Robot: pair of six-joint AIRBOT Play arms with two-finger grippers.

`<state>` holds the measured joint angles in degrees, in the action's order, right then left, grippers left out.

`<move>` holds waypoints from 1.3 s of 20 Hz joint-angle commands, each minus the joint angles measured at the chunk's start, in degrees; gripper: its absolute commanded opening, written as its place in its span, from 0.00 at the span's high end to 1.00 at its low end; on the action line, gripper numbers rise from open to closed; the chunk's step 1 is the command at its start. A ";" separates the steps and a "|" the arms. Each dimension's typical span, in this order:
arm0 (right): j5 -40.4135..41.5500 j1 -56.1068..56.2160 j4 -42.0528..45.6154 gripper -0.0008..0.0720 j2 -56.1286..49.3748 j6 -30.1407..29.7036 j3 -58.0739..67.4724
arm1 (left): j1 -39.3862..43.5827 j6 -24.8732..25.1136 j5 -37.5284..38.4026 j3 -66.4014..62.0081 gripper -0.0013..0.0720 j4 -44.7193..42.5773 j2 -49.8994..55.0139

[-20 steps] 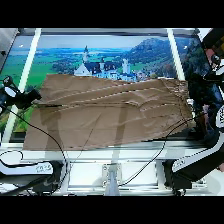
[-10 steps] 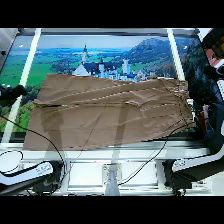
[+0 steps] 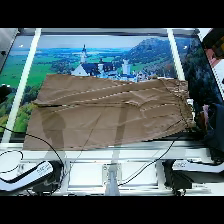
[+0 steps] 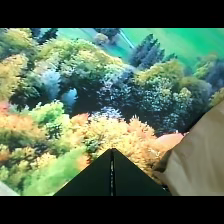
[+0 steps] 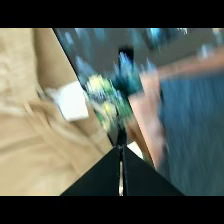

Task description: Fold the clothes and pants, and hang the long-sleeved shirts on hangers.

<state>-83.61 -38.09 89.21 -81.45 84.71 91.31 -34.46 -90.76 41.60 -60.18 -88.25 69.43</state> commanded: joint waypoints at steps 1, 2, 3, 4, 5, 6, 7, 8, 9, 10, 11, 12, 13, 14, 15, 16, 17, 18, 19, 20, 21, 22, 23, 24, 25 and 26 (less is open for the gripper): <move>0.85 -3.58 1.40 0.95 9.77 0.39 -12.57 | -0.28 5.11 0.04 0.20 0.95 -0.24 0.46; 2.80 -4.94 1.18 0.95 13.14 0.59 -17.77 | -0.28 5.09 0.02 0.35 0.95 -0.22 0.61; 4.94 -6.40 1.14 0.95 16.70 0.59 -23.71 | -0.26 5.09 0.02 0.61 0.95 0.04 0.79; 7.32 -7.80 0.66 0.94 20.17 0.61 -29.81 | -0.17 5.09 0.04 0.87 0.95 1.11 1.01; 9.62 -8.76 0.07 0.94 23.15 0.68 -35.36 | -0.15 5.09 0.04 1.16 0.95 2.05 1.27; 11.76 -9.38 -1.01 0.94 25.73 0.70 -40.54 | -0.04 5.09 0.00 1.42 0.95 3.08 1.64; 13.94 -9.62 -2.51 0.94 27.91 0.79 -45.62 | 0.00 5.09 0.02 1.62 0.95 3.98 2.14; 15.91 -9.60 -4.24 0.82 29.24 0.81 -49.22 | 0.13 5.09 0.02 1.86 0.95 5.20 2.58; 18.29 -9.60 -7.58 0.41 29.75 1.57 -52.39 | 0.28 5.09 0.11 1.97 0.95 6.25 3.15; 19.93 -9.60 -11.54 0.27 29.44 3.17 -54.47 | 0.52 5.09 0.26 1.97 0.95 6.51 3.78; 21.84 -9.60 -16.20 0.27 28.85 3.19 -56.19 | 1.01 5.09 0.35 1.97 0.95 6.49 4.37; 23.87 -9.60 -20.46 0.23 28.22 3.61 -57.42 | 1.46 5.09 0.55 1.99 0.95 6.49 4.83; 25.86 -9.60 -23.19 0.18 27.50 4.59 -58.03 | 1.97 5.09 0.81 2.01 0.95 6.47 5.18; 27.54 -9.60 -24.04 0.18 26.60 5.35 -58.27 | 2.43 5.09 0.94 2.01 0.95 6.45 5.38; 28.35 -9.70 -23.28 0.18 25.68 6.80 -58.27 | 2.78 5.09 0.94 2.01 0.95 6.47 5.51; 29.57 -10.05 -22.56 0.20 24.79 8.22 -58.27 | 3.06 5.09 0.92 2.01 0.95 6.45 5.53; 30.16 -10.58 -22.64 0.24 23.61 8.83 -58.27 | 3.10 5.09 0.94 2.01 0.95 6.47 5.53; 30.16 -10.99 -23.02 0.24 22.21 8.90 -58.27 | 3.08 5.09 0.94 2.01 0.95 6.45 5.53; 30.14 -11.19 -23.19 0.23 20.85 8.87 -58.27 | 3.06 5.09 0.94 2.01 0.95 6.45 5.53; 30.32 -11.21 -23.23 0.23 19.50 8.87 -58.27 | 3.06 5.09 0.94 2.01 0.95 6.45 5.53; 30.93 -11.21 -23.41 0.23 18.45 8.87 -58.27 | 3.06 5.09 0.94 2.01 0.95 6.47 5.53; 32.02 -11.21 -23.87 0.23 17.59 8.87 -58.27 | 3.06 5.09 0.96 2.01 0.95 6.47 5.53; 33.00 -11.21 -24.63 0.23 16.90 8.90 -58.27 | 3.06 5.09 1.09 2.01 0.95 6.47 5.53; 33.81 -11.21 -25.14 0.24 16.22 8.90 -58.27 | 3.06 5.09 1.14 2.01 0.95 6.47 5.53; 34.60 -11.21 -25.42 0.24 15.32 8.85 -58.27 | 3.06 5.09 1.14 2.01 0.95 6.47 5.53; 35.52 -11.21 -26.05 0.32 14.53 8.48 -58.27 | 3.06 5.09 1.14 2.01 0.95 6.47 5.53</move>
<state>-51.00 -49.23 64.82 -64.58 93.30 33.12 -31.42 -85.69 42.61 -58.19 -81.80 74.91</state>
